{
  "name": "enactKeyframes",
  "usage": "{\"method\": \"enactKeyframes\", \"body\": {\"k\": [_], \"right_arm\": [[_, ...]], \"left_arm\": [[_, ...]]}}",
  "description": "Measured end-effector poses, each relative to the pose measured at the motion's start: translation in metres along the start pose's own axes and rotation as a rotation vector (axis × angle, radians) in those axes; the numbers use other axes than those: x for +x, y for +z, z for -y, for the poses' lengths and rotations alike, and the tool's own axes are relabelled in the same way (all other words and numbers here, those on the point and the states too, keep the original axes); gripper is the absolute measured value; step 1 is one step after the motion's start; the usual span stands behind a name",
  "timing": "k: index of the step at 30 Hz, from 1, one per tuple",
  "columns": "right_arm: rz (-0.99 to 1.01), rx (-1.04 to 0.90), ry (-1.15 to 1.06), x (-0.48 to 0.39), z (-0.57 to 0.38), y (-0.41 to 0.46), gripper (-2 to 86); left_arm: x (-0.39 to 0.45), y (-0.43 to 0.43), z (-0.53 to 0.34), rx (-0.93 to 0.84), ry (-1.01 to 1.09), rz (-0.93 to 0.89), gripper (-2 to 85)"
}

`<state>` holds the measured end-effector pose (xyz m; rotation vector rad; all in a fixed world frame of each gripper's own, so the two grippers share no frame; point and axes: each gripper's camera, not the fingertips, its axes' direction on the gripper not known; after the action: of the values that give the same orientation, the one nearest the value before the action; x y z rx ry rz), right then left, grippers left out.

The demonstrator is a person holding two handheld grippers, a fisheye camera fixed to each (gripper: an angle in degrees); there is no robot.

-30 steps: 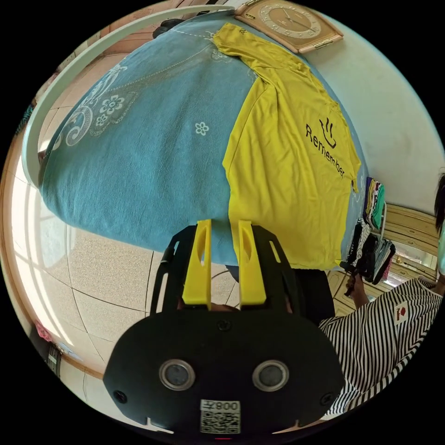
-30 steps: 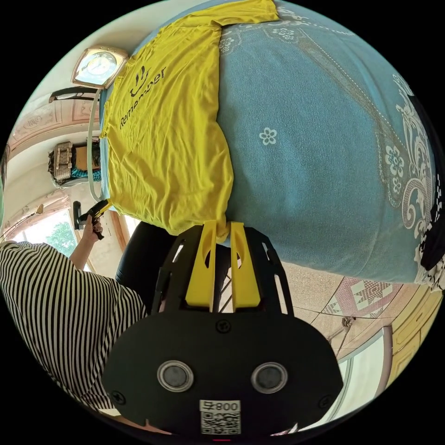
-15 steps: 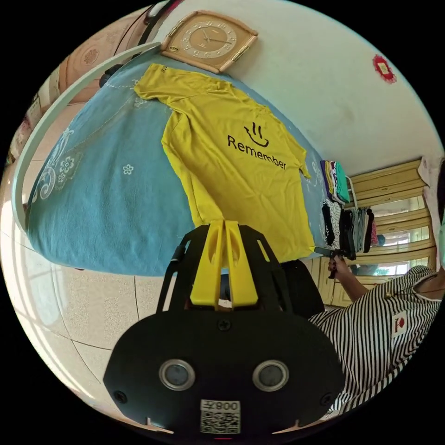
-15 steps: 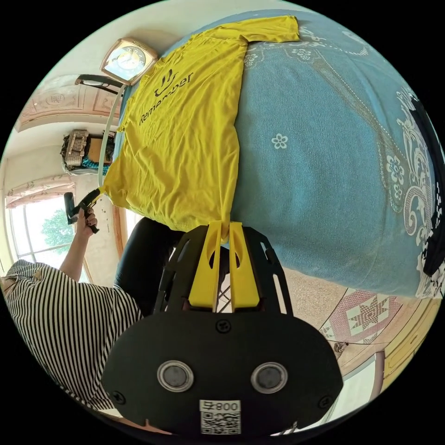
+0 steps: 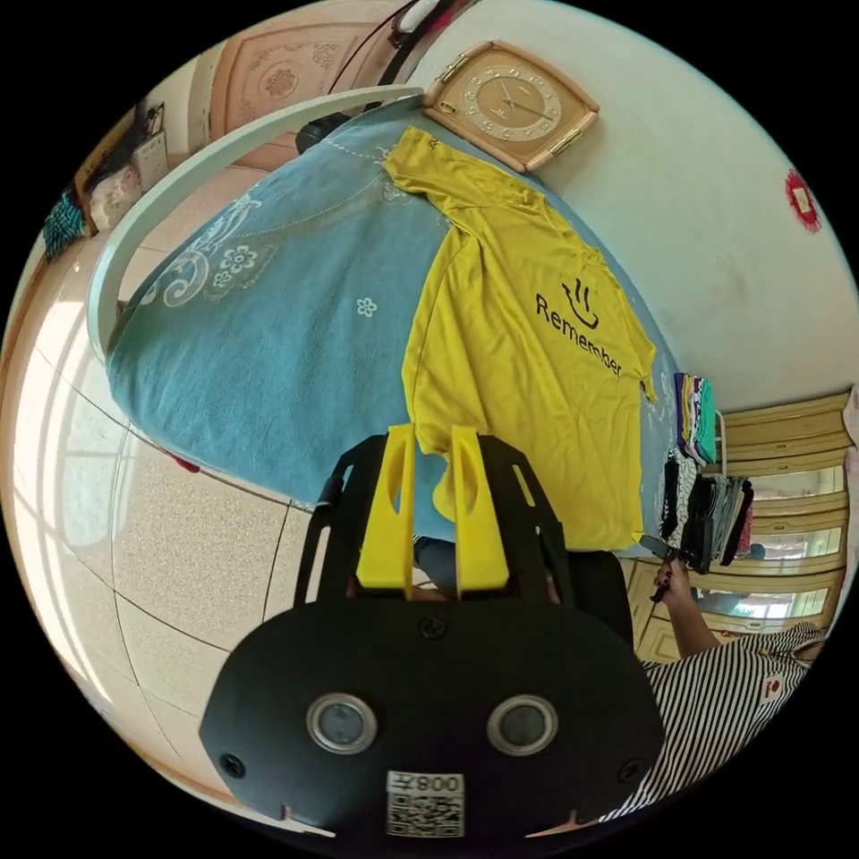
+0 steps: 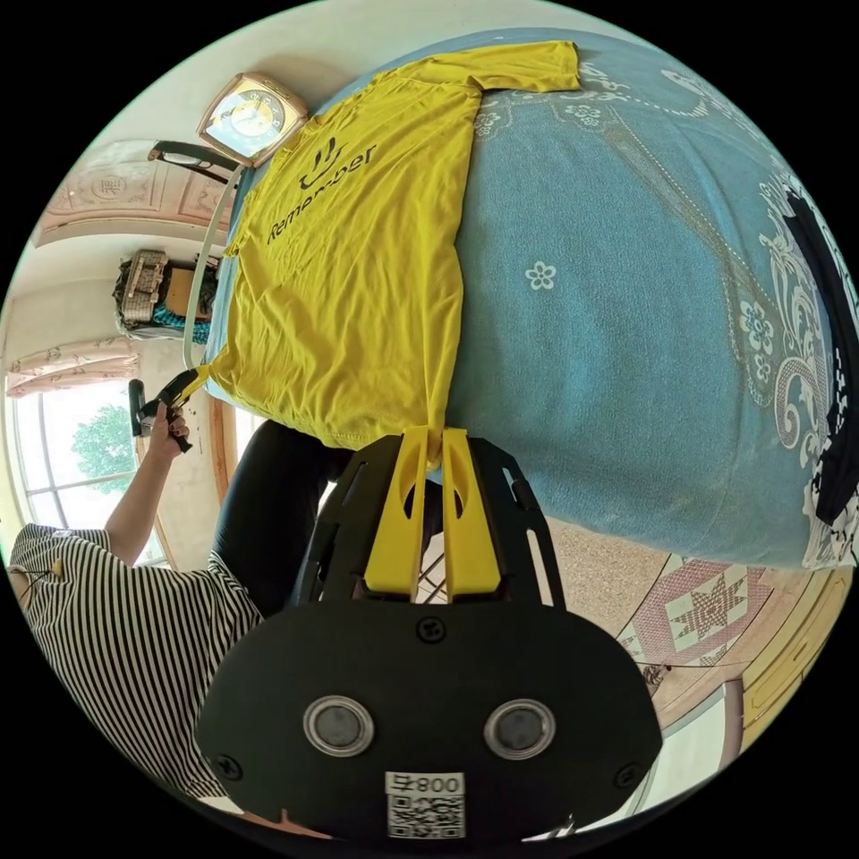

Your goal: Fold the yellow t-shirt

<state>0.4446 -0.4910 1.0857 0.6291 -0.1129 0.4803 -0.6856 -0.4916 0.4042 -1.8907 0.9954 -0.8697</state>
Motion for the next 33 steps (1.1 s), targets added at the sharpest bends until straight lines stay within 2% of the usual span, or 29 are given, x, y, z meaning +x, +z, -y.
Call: {"method": "enactKeyframes", "body": {"k": [3, 5, 9, 22, 28, 33], "right_arm": [[0.000, 0.011, 0.010, 0.003, -0.007, 0.004, 2.4], [-0.003, 0.017, 0.018, 0.005, -0.010, 0.006, 2.4], [-0.002, 0.019, 0.012, 0.005, -0.017, 0.009, 2.3], [0.117, 0.177, -0.083, -0.010, -0.058, -0.053, 1.9], [0.122, 0.210, -0.079, -0.005, -0.072, -0.062, 1.9], [0.118, 0.166, -0.064, -0.005, -0.081, -0.041, 2.1]], "left_arm": [[-0.018, 0.014, 0.001, 0.001, -0.066, -0.078, 6.4], [-0.022, 0.036, 0.005, -0.064, -0.094, -0.154, 4.3], [-0.010, 0.045, 0.005, -0.085, -0.071, -0.131, 1.8], [0.028, -0.009, -0.001, 0.067, 0.057, -0.146, 0.6], [0.043, 0.014, 0.001, 0.050, 0.043, -0.088, 0.7], [0.050, 0.046, 0.009, 0.045, -0.010, -0.073, 0.7]]}}
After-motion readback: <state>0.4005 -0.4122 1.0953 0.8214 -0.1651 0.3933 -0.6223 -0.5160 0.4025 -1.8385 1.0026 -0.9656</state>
